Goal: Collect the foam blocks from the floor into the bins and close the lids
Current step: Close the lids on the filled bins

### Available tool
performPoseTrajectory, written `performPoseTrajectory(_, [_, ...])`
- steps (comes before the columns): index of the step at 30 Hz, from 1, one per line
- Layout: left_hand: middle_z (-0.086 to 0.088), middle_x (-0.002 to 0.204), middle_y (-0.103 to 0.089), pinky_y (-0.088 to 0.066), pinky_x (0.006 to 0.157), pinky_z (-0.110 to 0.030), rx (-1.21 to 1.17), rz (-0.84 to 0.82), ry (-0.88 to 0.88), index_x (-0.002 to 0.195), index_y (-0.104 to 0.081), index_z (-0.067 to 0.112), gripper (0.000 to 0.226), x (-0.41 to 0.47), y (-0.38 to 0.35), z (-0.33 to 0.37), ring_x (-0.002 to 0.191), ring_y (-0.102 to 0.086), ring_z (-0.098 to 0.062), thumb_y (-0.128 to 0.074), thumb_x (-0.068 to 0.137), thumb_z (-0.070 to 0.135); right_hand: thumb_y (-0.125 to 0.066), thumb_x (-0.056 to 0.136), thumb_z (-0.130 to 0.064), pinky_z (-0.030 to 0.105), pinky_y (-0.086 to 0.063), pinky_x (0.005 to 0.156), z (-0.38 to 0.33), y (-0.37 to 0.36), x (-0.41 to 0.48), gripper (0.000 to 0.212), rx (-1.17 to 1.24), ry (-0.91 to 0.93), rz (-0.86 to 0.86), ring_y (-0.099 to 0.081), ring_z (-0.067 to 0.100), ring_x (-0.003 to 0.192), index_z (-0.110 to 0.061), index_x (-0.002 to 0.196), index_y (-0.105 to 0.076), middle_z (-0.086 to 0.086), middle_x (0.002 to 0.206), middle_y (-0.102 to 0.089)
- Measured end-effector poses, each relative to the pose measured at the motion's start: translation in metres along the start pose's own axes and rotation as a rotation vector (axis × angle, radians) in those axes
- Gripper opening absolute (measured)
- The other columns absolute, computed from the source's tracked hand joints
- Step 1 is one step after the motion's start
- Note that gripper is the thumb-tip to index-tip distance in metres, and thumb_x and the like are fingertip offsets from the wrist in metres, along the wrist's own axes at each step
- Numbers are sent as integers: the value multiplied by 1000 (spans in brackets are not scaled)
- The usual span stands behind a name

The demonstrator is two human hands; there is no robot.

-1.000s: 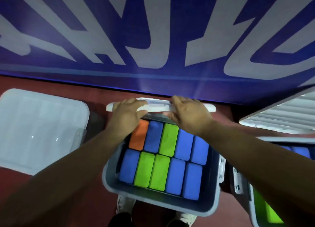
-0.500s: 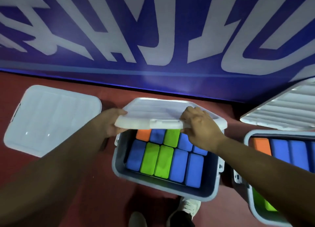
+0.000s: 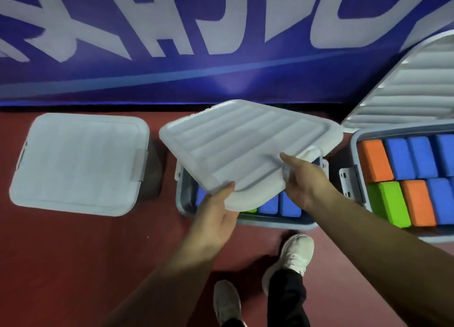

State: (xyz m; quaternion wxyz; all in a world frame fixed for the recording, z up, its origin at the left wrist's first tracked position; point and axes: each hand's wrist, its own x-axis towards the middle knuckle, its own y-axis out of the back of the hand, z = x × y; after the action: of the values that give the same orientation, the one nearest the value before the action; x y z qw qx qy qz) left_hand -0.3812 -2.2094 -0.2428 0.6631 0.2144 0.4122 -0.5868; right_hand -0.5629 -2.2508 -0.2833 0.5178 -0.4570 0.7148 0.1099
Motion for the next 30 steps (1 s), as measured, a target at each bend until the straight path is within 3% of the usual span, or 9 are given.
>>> performPoseTrajectory(2, [4, 98, -75, -52, 93, -30, 266, 120, -113, 106, -66, 8, 14, -1, 13, -22, 105, -67, -15, -64, 93, 8, -69, 84, 5, 34, -60, 81, 13, 13, -1, 37, 31, -9, 35, -73, 27, 96, 3, 121, -64, 13, 107, -74])
performPoseTrajectory(5, [-6, 120, -53, -40, 101, -35, 780, 551, -252, 126, -47, 4, 59, 13, 27, -36, 119, -46, -27, -77, 79, 23, -63, 86, 8, 41, -57, 90, 28, 50, 3, 42, 28, 3, 11, -70, 28, 105, -7, 125, -64, 10, 115, -72])
performPoseTrajectory(6, [-9, 127, -45, -36, 106, -37, 911, 569, -389, 133, -41, 6, 68, 20, 31, -38, 123, -39, -27, -77, 78, 25, -61, 87, 7, 44, -56, 90, 32, 66, 5, 42, -6, 8, 7, -70, 28, 106, -10, 125, -64, 9, 116, -72])
performPoseTrajectory(11, [-5, 138, -46, -41, 104, -41, 1232, 140, -618, 128, -52, 9, 61, 65, 11, -70, 131, -41, -23, -79, 78, 31, -58, 84, 10, 45, -52, 98, 41, 131, 29, 58, -75, 40, -27, -66, 30, 114, -18, 135, -55, 9, 125, -68])
performPoseTrajectory(14, [-5, 159, -26, -26, 116, -42, 1460, -31, -644, 143, -45, 20, 74, 97, -5, -99, 147, -22, -22, -77, 78, 39, -60, 84, 7, 43, -54, 91, 35, 164, 53, 52, -228, 50, 12, -68, 30, 107, -17, 130, -58, 9, 118, -71])
performPoseTrajectory(17, [-5, 165, 3, -9, 121, -38, 1618, -151, -503, 152, -24, 42, 85, 126, -14, -124, 152, 1, -20, -72, 82, 44, -66, 85, -5, 26, -52, 64, 35, 186, 81, 27, -641, 182, 292, -66, 23, 80, -5, 109, -55, 10, 92, -66])
performPoseTrajectory(20, [-8, 163, 17, -2, 121, -39, 1797, -165, -484, 153, -9, 46, 100, 145, -22, -143, 151, 12, -24, -75, 78, 47, -44, 89, -9, 26, -42, 68, 41, 197, 108, 15, -1398, 389, 474, -53, 25, 82, -6, 96, -57, 9, 91, -56])
performPoseTrajectory(23, [-6, 161, 26, 4, 122, -41, 1878, -169, -458, 153, -2, 48, 107, 160, -22, -161, 149, 23, -23, -76, 75, 46, -52, 90, -11, 37, -49, 84, 44, 211, 128, 14, -1287, 515, 477, -57, 31, 95, -3, 101, -56, 14, 100, -60])
performPoseTrajectory(30, [-4, 157, 35, 7, 120, -42, 1850, -160, -435, 153, 1, 47, 105, 172, -18, -184, 146, 29, -21, -74, 80, 46, -59, 89, -10, 27, -45, 64, 41, 215, 142, 15, -1174, 485, 342, -60, 22, 77, -6, 103, -57, 4, 86, -61])
